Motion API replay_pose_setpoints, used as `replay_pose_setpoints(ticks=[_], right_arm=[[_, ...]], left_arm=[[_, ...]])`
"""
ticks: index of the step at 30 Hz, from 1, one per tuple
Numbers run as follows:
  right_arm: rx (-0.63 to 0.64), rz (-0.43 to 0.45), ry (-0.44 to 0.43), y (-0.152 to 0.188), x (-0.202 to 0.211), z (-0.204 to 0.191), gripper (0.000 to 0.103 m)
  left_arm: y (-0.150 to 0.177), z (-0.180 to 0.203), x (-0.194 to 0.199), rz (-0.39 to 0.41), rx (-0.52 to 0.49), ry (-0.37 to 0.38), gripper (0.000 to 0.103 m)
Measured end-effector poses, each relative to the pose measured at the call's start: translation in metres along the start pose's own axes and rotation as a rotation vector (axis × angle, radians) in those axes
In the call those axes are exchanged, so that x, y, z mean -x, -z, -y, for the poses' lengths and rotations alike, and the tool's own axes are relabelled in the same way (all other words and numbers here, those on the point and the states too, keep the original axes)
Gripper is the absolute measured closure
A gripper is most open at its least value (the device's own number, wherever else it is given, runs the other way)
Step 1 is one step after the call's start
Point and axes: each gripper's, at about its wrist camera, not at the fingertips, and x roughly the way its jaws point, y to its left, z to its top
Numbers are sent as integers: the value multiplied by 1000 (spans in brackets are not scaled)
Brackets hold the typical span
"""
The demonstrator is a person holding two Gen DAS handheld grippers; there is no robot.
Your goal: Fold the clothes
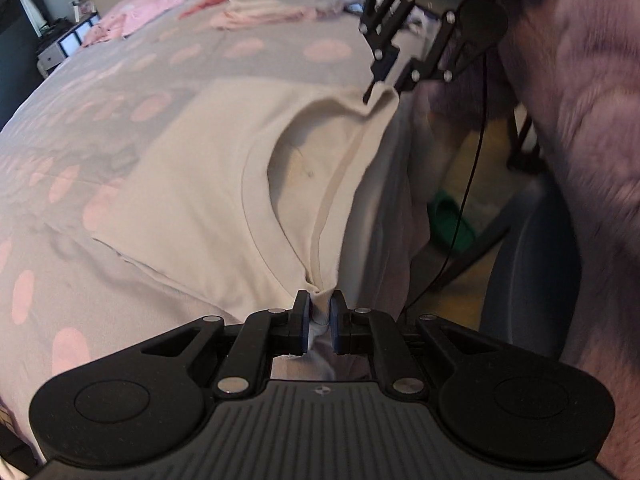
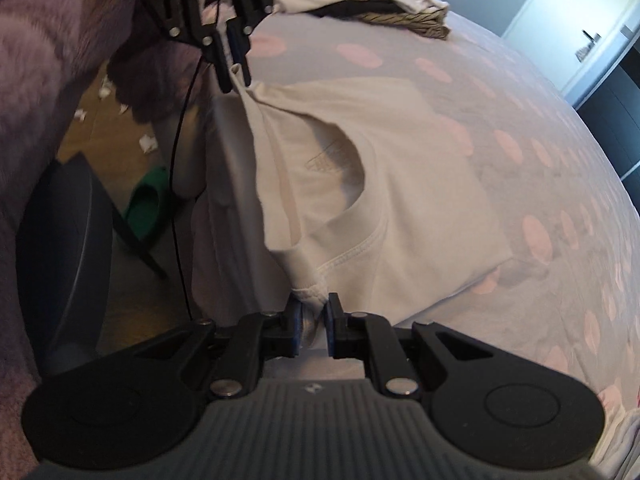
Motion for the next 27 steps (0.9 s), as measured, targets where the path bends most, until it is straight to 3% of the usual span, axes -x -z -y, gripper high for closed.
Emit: replay_pose_setpoints(ticks=[8,14,17,22,25,27], right_arm=[[103,-32,12,9,-3,-21,82],[89,-1,-8,11,21,-29,80],[30,55,35,6,38,-22,81],[-106,115,175,-9,44,2,81],[-239,129,227,-20,37,20,80],[-371,141,255,-27,30,33,74]], left_arm=[[0,9,-1,-25,-24,16,92],[-6,7,30,98,34,71,87],[-12,-6,45,182,130,42,85],[-24,-42,54,290,393,-52,80],[-34,-55,47,301,502,-137,76],[-39,-62,42,308,566,-191,76]])
